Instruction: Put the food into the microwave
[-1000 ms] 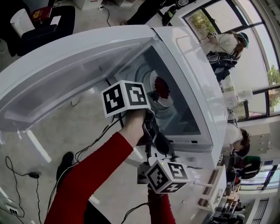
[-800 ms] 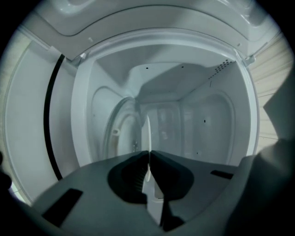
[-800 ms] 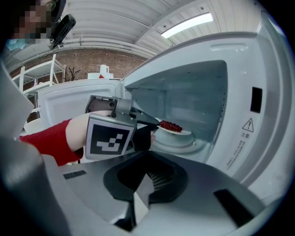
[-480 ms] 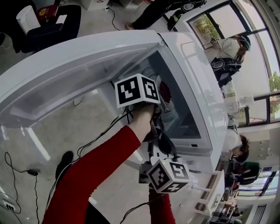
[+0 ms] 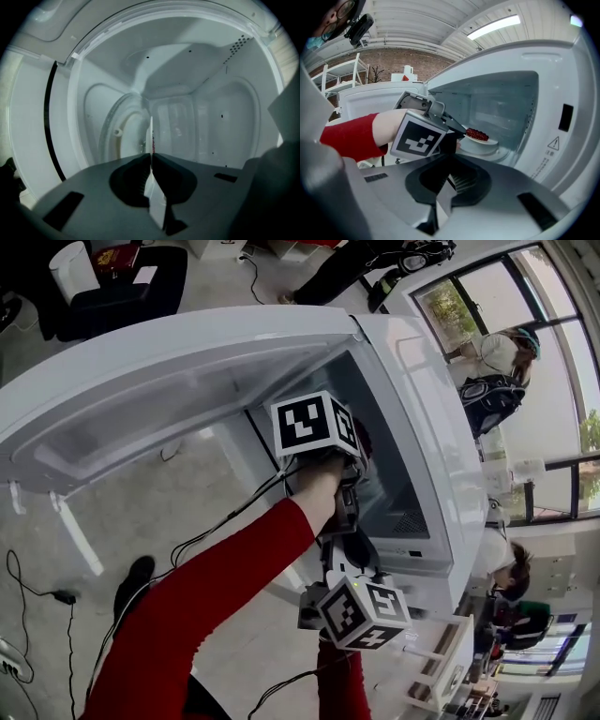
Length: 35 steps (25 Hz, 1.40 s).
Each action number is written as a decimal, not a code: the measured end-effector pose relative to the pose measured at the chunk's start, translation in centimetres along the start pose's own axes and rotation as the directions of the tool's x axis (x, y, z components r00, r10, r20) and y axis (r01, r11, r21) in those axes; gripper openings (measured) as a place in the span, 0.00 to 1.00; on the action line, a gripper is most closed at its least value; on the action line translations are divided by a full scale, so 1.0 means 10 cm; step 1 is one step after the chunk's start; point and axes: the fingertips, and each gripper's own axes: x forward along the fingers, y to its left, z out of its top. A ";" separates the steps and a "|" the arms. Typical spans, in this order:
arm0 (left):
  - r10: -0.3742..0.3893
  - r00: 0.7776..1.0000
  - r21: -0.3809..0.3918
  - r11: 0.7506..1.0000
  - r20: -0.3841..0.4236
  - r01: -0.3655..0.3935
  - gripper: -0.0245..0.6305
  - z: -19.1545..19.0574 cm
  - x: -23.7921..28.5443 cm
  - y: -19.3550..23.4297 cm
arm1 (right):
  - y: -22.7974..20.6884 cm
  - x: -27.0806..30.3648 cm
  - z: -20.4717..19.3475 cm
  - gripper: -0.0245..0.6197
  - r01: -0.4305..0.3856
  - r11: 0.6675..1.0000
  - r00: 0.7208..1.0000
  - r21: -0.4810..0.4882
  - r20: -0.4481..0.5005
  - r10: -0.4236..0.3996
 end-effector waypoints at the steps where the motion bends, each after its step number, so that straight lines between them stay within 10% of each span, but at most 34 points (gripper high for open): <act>1: 0.008 1.000 0.000 1.000 -0.009 -0.008 0.07 -0.01 0.00 0.01 | 0.00 0.00 0.00 0.06 0.001 1.000 1.000 -0.001 0.000 -0.001; 13: 0.099 0.994 0.168 0.982 -0.044 -0.091 0.07 0.04 0.01 0.01 | 0.01 0.03 0.05 0.06 -0.008 0.999 1.000 -0.031 0.003 0.008; 35: 0.257 0.966 0.540 0.809 0.032 -0.233 0.15 0.17 -0.03 0.08 | 0.06 0.05 0.00 0.06 -0.009 0.998 1.000 -0.057 -0.010 0.008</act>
